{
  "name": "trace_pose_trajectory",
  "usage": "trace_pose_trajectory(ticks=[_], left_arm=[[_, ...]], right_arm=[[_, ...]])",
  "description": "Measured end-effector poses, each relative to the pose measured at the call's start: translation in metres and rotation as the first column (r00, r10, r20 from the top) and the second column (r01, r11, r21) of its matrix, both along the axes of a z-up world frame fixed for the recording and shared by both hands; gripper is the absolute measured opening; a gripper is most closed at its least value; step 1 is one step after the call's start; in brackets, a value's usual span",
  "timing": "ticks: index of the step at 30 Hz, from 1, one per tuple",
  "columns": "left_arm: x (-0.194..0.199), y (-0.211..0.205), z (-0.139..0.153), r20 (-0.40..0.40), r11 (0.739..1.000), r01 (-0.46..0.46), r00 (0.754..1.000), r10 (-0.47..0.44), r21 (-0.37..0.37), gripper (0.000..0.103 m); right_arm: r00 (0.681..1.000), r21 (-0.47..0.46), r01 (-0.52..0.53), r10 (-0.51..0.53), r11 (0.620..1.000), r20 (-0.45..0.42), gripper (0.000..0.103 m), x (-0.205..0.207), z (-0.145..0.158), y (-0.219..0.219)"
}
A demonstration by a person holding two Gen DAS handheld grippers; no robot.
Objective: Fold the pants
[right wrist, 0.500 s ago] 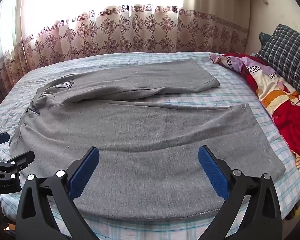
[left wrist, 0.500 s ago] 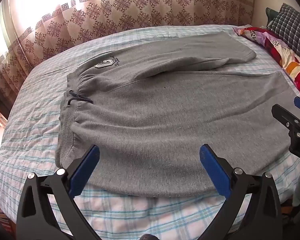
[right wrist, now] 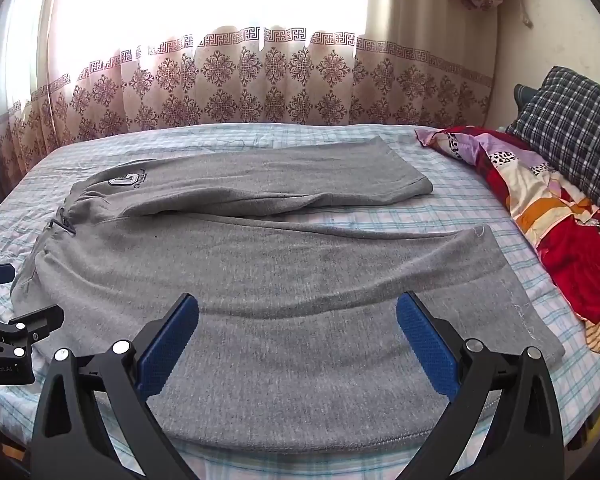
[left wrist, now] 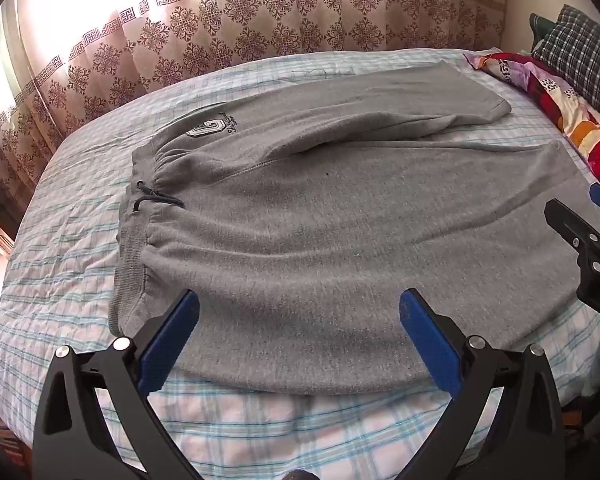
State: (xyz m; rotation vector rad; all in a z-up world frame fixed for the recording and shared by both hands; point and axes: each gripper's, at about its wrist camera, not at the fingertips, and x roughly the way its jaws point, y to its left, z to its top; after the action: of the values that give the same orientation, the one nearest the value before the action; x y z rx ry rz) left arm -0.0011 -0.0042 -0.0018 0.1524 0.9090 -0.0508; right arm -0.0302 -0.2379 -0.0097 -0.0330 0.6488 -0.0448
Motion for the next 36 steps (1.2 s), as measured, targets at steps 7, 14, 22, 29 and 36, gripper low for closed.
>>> trace_pose_trajectory(ticks=[7, 14, 22, 29, 36], left_arm=[[0.001, 0.001, -0.001, -0.002, 1.000, 0.000, 1.000, 0.000, -0.002, 0.101], [0.001, 0.002, -0.004, -0.004, 1.000, -0.001, 1.000, 0.001, 0.000, 0.101], [0.001, 0.003, -0.006, -0.006, 1.000, -0.001, 1.000, 0.001, -0.001, 0.101], [0.001, 0.003, -0.006, -0.005, 1.000, -0.002, 1.000, 0.002, 0.002, 0.101], [0.006, 0.012, -0.012, -0.016, 0.999, -0.032, 0.999, 0.032, 0.004, 0.101]], right_arm=[[1.000, 0.004, 0.012, -0.012, 1.000, -0.023, 0.098, 0.003, -0.003, -0.003], [0.999, 0.010, 0.014, -0.014, 1.000, -0.030, 0.098, 0.004, -0.004, -0.004], [0.999, 0.017, 0.017, -0.016, 1.000, -0.035, 0.098, 0.004, -0.005, -0.006], [0.999, 0.020, 0.024, -0.023, 1.000, -0.044, 0.098, 0.005, -0.007, -0.007], [0.998, 0.041, 0.034, -0.031, 0.999, -0.062, 0.098, 0.007, -0.007, -0.010]])
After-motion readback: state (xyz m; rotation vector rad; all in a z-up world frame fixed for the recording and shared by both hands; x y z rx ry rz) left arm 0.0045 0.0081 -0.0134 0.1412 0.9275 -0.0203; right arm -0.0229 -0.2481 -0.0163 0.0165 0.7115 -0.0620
